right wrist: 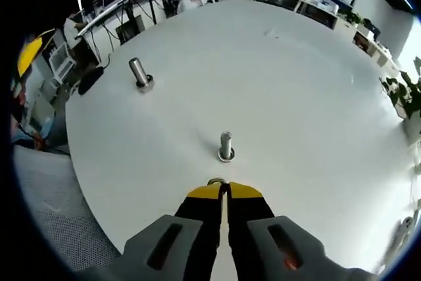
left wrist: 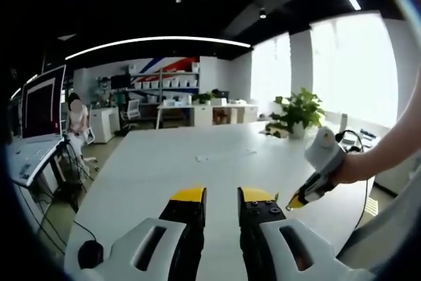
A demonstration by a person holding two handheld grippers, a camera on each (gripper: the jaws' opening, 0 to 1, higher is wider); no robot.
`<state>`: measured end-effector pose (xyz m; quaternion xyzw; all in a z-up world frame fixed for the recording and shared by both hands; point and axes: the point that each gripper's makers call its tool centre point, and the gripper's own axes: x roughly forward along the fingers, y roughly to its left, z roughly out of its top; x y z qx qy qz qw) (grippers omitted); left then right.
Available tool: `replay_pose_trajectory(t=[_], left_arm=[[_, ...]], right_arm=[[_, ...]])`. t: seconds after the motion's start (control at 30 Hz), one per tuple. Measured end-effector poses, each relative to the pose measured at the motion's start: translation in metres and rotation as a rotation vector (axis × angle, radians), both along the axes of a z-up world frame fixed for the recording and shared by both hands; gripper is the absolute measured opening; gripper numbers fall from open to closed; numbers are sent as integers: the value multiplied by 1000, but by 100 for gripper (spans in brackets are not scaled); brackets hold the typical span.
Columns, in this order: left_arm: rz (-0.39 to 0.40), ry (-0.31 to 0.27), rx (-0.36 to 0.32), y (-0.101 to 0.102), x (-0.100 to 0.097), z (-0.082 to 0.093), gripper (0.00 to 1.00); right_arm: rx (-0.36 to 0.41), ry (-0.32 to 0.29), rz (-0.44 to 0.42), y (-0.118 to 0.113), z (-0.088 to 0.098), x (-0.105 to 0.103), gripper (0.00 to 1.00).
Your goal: Place the washer onto the threaded stud by aligning its center hole with the stud, sliding it down to the base, and recovering from edge contact or off-axis alignment until the washer reaches the visible bottom stop.
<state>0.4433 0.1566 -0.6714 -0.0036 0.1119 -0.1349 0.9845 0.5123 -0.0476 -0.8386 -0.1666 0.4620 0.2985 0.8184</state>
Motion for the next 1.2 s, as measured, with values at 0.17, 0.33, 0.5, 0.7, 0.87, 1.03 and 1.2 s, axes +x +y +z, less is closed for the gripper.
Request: replay_pose_trajectory(t=[0.17,0.33,0.5,0.7,0.87,1.03,1.2], left_arm=[[0,4,14,0,0,-2,17],[-5,5,19,0,0,-2,16],[3,8,12,2,-1,-2,16],[-6,4,12,0,-1,-1,16],[-9,0,9,0,-1,0,16],[-6,2,4,0,-2,0,16],[-3,2,3,1,-2,1,16]], right_arm=[[28,-25,-6,1,12,5,3],[44,-49,-14,2,24,13,3],[66,-67,-26,8,34,23,3],[57,-78,-7,18,40,33,3],[40,-61,6,22,37,37,4],[20,-48,19,23,34,37,4],[4,-34,19,21,31,36,4]])
